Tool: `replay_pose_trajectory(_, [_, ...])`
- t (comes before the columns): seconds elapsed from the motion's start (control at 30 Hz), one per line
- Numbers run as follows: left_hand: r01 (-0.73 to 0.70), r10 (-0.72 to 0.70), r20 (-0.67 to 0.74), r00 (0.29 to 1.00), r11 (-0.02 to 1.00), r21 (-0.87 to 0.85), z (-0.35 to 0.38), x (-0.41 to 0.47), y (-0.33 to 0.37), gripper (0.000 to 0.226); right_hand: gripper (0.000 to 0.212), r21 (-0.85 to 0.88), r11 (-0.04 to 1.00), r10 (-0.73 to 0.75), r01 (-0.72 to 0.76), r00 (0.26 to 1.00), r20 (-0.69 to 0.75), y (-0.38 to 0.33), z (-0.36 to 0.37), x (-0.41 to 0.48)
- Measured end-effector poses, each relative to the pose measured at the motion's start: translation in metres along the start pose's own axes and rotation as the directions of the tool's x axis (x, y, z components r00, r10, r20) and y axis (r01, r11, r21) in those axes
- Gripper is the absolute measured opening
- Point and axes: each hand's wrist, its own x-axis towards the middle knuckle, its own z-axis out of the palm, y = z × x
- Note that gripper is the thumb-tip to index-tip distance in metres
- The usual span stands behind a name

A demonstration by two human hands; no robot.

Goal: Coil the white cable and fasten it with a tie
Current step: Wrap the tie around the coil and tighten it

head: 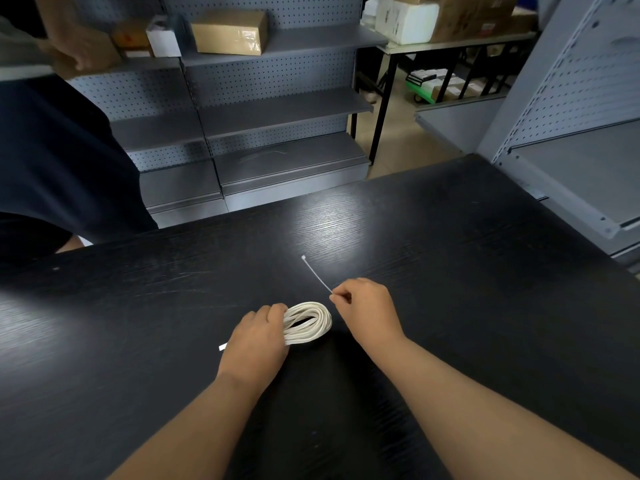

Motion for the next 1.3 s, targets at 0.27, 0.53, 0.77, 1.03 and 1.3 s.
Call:
replay_pose_trajectory(0.27, [0.007,-0.007,0.009,1.0,1.0,0.0,0.0,0.0,0.0,0.04,0.013,0.535,0.73,0.314,-0.426,0.904,0.29,0.004,-0.001,0.005])
replay_pose_trajectory(0.53, [0.007,-0.007,0.025,1.0,1.0,0.007,-0.003,0.001,0.002,0.041,0.017,0.556,0.678,0.347,-0.481,0.876,0.336,0.008,-0.001,0.006])
replay_pose_trajectory(0.77, [0.009,-0.009,0.037,0.999,1.0,-0.005,-0.005,0.001,0.005,0.038,0.019,0.456,0.759,0.356,-0.465,0.882,0.308,0.02,0.002,0.009])
replay_pose_trajectory(1.03, [-0.107,0.112,0.072,0.991,0.992,-0.068,0.0,-0.006,0.025,0.04,0.011,0.395,0.791,0.36,-0.467,0.878,0.317,0.03,-0.002,0.012])
replay_pose_trajectory(1.3, [-0.189,0.201,0.075,0.977,0.972,-0.14,0.005,-0.004,0.047,0.039,0.014,0.384,0.782,0.371,-0.492,0.861,0.347,0.038,-0.009,0.021])
